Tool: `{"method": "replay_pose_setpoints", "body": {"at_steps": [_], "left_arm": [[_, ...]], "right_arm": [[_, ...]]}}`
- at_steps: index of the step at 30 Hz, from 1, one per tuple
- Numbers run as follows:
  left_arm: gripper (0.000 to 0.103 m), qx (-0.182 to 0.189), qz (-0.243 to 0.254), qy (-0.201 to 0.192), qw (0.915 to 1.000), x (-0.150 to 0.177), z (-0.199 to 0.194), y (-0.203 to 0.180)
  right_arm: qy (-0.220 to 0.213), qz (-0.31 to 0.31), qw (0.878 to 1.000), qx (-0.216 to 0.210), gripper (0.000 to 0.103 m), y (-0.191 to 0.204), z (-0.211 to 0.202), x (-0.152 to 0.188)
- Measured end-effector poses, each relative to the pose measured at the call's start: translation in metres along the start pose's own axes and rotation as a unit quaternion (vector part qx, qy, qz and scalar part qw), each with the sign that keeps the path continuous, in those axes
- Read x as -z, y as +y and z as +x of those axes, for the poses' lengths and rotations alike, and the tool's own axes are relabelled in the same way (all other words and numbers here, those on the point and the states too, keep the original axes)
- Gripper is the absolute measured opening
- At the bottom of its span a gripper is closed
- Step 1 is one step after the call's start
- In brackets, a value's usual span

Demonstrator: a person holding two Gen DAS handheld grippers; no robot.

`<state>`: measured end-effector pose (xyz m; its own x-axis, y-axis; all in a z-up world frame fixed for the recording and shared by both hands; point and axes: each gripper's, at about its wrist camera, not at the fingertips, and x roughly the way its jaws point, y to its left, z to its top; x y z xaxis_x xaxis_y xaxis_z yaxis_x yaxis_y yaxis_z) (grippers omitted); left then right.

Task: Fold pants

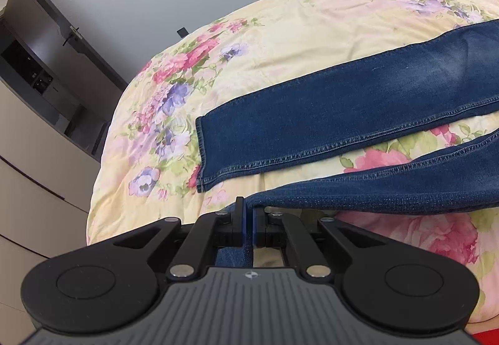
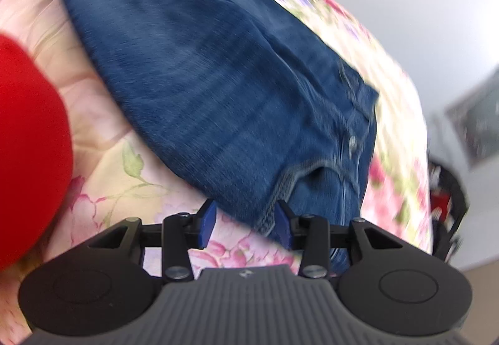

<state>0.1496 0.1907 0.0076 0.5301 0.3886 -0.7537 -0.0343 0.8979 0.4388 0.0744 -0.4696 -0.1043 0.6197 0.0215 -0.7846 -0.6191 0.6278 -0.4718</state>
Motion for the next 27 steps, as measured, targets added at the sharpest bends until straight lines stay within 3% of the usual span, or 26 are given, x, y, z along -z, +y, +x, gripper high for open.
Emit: {"method": "replay_pose_setpoints", "body": {"at_steps": [6, 14, 18, 24, 27], "left_arm": [[0.003, -0.003, -0.014, -0.005, 0.9999, 0.001, -0.01, 0.003], [0.003, 0.004, -0.028, -0.018, 0.9994, 0.002, -0.023, 0.01], [0.003, 0.007, -0.037, -0.018, 0.9991, 0.007, -0.022, 0.015], [0.003, 0.016, -0.054, -0.017, 0.9983, 0.013, -0.019, 0.026], [0.003, 0.018, -0.063, -0.019, 0.9977, 0.013, -0.021, 0.032]], "right_arm": [[0.03, -0.05, 0.998, -0.018, 0.037, 0.007, 0.026, 0.002], [0.048, -0.086, 0.995, 0.019, 0.037, 0.015, 0.057, 0.004], [0.039, -0.129, 0.989, 0.055, 0.021, 0.025, 0.045, 0.009], [-0.005, -0.082, 0.99, 0.114, 0.011, 0.002, 0.007, -0.006], [-0.018, -0.048, 0.991, 0.124, 0.009, -0.018, -0.009, -0.023]]}}
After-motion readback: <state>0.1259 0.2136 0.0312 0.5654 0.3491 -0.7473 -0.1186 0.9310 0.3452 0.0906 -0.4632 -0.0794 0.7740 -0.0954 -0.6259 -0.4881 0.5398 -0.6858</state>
